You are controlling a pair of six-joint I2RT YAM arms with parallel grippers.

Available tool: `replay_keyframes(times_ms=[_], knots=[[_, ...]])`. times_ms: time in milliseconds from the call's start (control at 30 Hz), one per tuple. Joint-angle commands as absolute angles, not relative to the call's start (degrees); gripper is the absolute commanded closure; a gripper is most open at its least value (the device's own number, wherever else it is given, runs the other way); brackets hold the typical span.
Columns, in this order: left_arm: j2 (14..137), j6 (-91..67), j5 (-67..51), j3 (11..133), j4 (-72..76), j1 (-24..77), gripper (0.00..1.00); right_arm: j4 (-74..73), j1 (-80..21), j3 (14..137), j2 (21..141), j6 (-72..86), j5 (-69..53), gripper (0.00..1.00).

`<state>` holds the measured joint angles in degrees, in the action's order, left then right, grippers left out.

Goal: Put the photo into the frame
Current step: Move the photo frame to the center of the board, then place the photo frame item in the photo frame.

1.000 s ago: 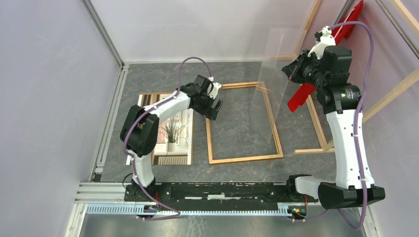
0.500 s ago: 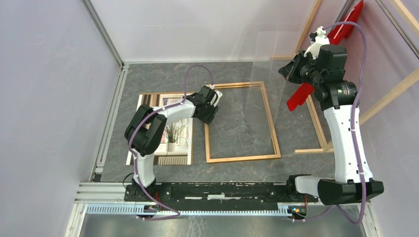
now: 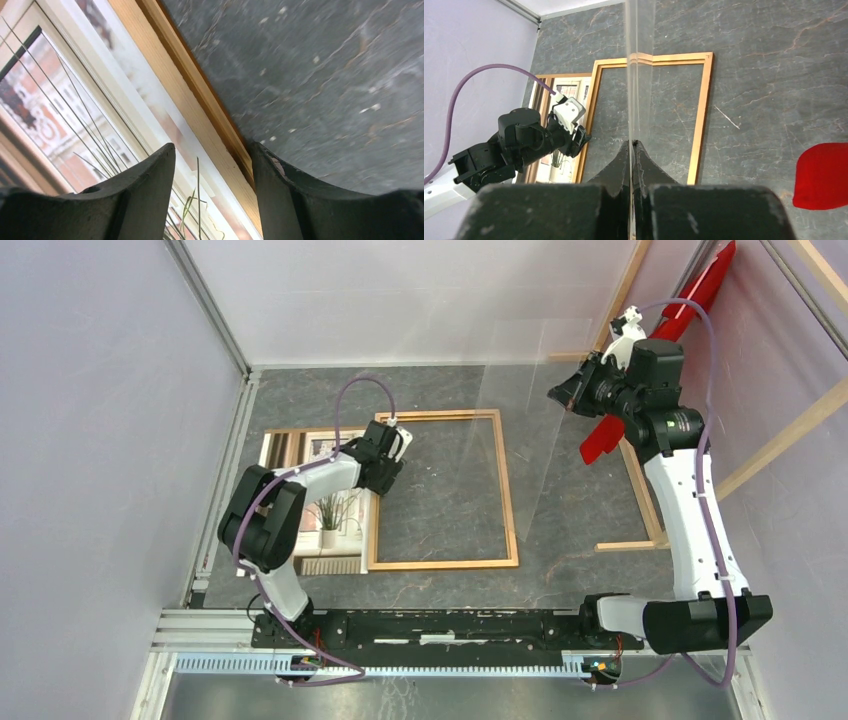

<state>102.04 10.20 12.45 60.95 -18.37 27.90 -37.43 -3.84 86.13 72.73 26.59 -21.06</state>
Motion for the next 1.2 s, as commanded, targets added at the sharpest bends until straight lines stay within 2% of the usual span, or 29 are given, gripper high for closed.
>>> replay_keyframes(times_ms=[0, 167, 333, 367, 567, 733, 933, 1067, 1167], knots=[[99.4, 19.2, 17.4, 56.3, -19.5, 27.4, 0.35, -31.5, -6.0, 85.4, 72.0, 28.6, -22.3, 1.00], [98.2, 21.0, 17.9, 56.3, -19.6, 25.9, 0.31, -31.2, -11.0, 86.5, 73.2, 29.1, -20.7, 1.00], [92.8, 17.7, 9.6, 64.6, -26.5, 24.5, 0.02, -31.7, -13.3, 90.6, 75.2, 30.2, -21.1, 1.00], [91.6, 16.9, 6.8, 67.2, -28.5, 23.6, 0.00, -31.9, -13.6, 91.7, 75.7, 30.5, -21.5, 1.00], [88.3, 14.8, -5.3, 80.0, -37.5, 12.6, 0.00, -34.3, -18.8, 98.9, 78.9, 32.3, -22.7, 1.00], [88.3, 16.7, 0.5, 79.6, -36.2, 5.3, 0.00, -30.8, -23.4, 96.7, 79.0, 36.2, -25.4, 1.00], [89.6, 14.0, 0.5, 78.4, -35.1, 0.1, 0.00, -20.1, -25.3, 90.8, 77.4, 44.7, -36.1, 1.00], [88.3, 14.0, 0.3, 76.1, -34.0, 0.1, 0.00, -18.5, -25.0, 86.4, 77.5, 44.6, -37.6, 1.00], [87.4, 14.4, 1.0, 74.3, -33.2, 0.1, 0.00, -12.8, -24.8, 76.3, 77.7, 46.0, -39.1, 1.00]])
